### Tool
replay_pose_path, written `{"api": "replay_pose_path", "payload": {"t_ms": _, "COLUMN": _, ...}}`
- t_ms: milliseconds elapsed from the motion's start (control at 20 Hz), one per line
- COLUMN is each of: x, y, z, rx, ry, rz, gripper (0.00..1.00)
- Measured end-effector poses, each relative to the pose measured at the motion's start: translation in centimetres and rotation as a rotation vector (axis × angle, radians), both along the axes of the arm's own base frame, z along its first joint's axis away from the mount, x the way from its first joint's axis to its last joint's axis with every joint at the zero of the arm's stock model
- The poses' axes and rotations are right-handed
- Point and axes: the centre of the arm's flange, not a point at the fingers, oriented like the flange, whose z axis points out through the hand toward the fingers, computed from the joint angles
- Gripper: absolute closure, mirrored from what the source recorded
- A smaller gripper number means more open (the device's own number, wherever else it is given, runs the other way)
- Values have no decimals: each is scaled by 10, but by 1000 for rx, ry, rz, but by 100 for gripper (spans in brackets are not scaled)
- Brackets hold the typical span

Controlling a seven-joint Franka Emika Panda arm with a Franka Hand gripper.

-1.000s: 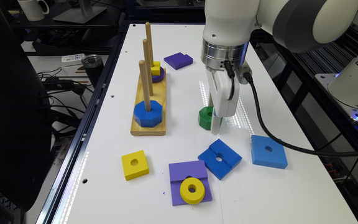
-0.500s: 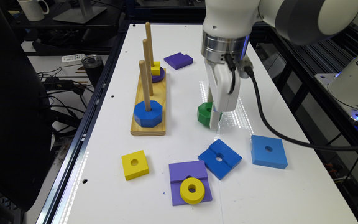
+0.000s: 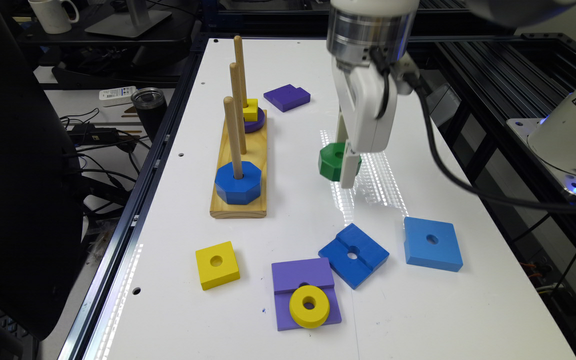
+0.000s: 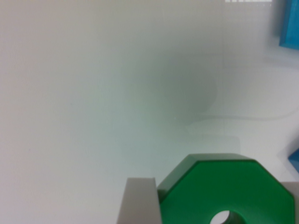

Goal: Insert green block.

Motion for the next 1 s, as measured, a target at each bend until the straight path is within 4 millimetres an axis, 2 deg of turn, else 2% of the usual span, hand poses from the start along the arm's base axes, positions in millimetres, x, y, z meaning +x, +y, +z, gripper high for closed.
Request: {"api": "replay_pose_path", "payload": {"t_ms": 1000, "x": -9, "y": -10, "z": 109, "rx": 20, "ry": -18, "rz": -1, "gripper": 100}}
